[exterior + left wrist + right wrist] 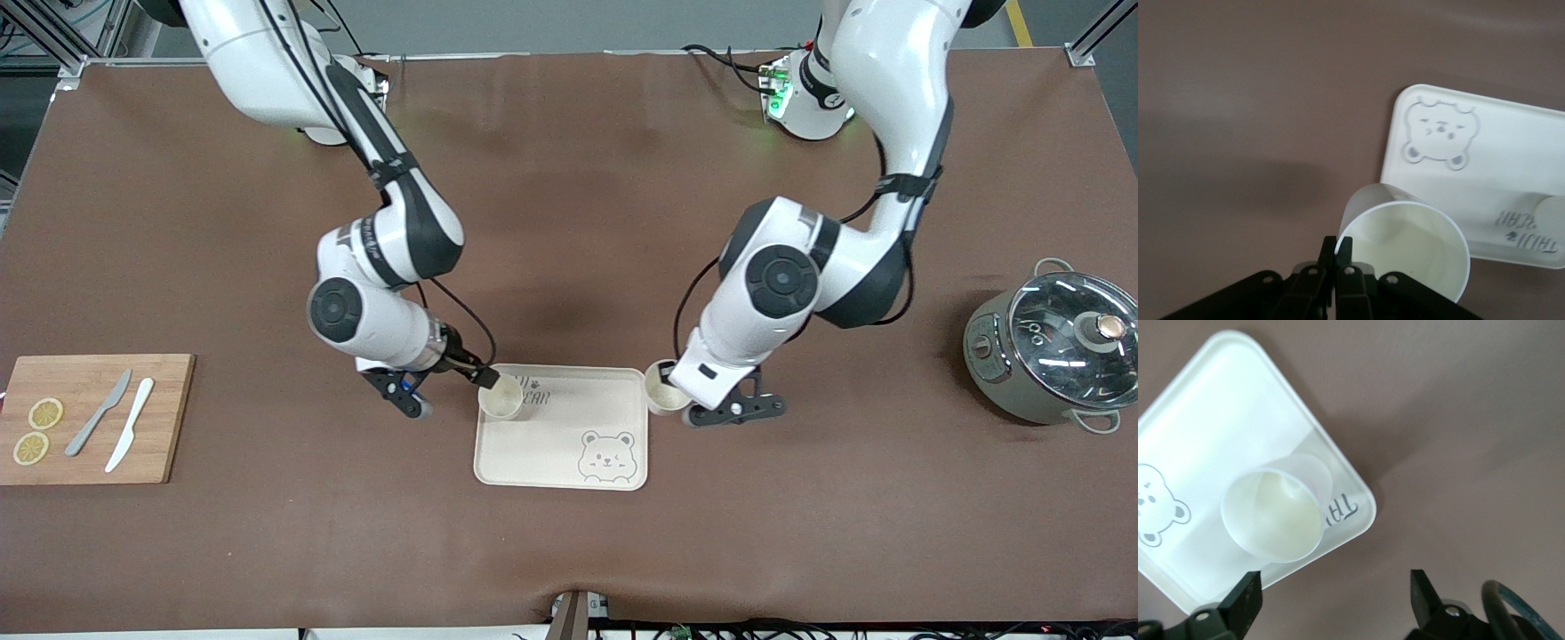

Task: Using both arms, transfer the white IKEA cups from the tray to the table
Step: 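Grasp the other cup with the right gripper while the left gripper withdraws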

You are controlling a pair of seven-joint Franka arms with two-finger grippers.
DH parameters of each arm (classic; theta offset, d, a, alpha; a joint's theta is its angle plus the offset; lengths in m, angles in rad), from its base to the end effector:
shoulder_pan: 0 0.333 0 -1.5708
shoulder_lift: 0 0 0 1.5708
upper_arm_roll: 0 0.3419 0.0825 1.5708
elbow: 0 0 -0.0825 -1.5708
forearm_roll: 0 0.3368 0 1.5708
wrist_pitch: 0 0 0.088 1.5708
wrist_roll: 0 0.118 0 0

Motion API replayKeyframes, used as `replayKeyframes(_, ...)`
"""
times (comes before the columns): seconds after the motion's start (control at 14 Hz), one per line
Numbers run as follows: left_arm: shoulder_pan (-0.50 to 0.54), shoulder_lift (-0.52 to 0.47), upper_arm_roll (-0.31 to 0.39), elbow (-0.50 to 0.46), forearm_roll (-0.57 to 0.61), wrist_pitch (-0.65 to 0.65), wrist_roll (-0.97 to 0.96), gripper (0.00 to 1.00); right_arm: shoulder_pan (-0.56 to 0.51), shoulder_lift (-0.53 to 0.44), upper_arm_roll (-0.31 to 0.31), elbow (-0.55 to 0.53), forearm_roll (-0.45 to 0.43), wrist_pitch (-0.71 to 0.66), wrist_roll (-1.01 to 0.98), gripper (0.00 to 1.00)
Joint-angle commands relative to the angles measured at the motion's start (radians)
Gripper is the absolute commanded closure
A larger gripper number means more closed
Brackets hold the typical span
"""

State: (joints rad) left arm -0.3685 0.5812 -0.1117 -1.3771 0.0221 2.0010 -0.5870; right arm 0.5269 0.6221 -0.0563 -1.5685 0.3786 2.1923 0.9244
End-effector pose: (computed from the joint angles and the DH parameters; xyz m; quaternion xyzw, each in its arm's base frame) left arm 0.6226 -0.3030 0.4102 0.9978 0.0588 0.0096 0.0292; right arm 0.5940 0.3282 0.3190 -0.9364 0.3231 0.0863 0.1065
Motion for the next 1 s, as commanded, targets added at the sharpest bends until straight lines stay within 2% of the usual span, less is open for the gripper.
replayKeyframes(0.0,0.077,-0.095,-0.006,-0.123,0.057,-0.042,0.126,1.00,0.021,0.033,-0.011,0.048,0.000,-0.014,0.019,0.36)
replayKeyframes(0.07,0.103,-0.119,-0.006,-0.166,0.068,-0.042,0.160,1.00,0.016,0.036,-0.011,0.048,-0.015,-0.009,0.019,0.41)
replayKeyframes(0.14,0.124,-0.141,-0.006,-0.206,0.070,-0.042,0.174,1.00,0.018,0.044,-0.011,0.048,-0.017,0.013,0.022,0.53)
replayKeyframes(0.21,0.150,-0.158,-0.006,-0.247,0.070,-0.041,0.182,1.00,0.022,0.059,-0.011,0.047,-0.017,0.056,0.025,0.57)
replayKeyframes(0.43,0.239,-0.178,-0.013,-0.364,0.091,-0.010,0.184,1.00,0.022,0.090,-0.011,0.047,-0.017,0.118,0.025,0.56)
replayKeyframes(0.5,0.255,-0.181,-0.013,-0.403,0.096,0.019,0.184,1.00,0.021,0.093,-0.013,0.047,-0.018,0.121,0.025,0.65)
replayKeyframes(0.57,0.269,-0.187,-0.011,-0.448,0.096,0.056,0.184,1.00,0.021,0.094,-0.013,0.044,-0.020,0.121,0.024,0.86)
replayKeyframes(0.64,0.292,-0.190,-0.013,-0.489,0.098,0.102,0.185,1.00,0.018,0.094,-0.013,0.044,-0.018,0.119,0.024,1.00)
replayKeyframes(0.79,0.333,-0.195,-0.016,-0.560,0.098,0.189,0.220,1.00,0.015,0.087,-0.013,0.044,-0.020,0.109,0.021,1.00)
replayKeyframes(0.93,0.355,-0.192,-0.016,-0.591,0.098,0.223,0.234,1.00,0.011,0.064,-0.016,0.050,-0.018,0.078,0.017,1.00)
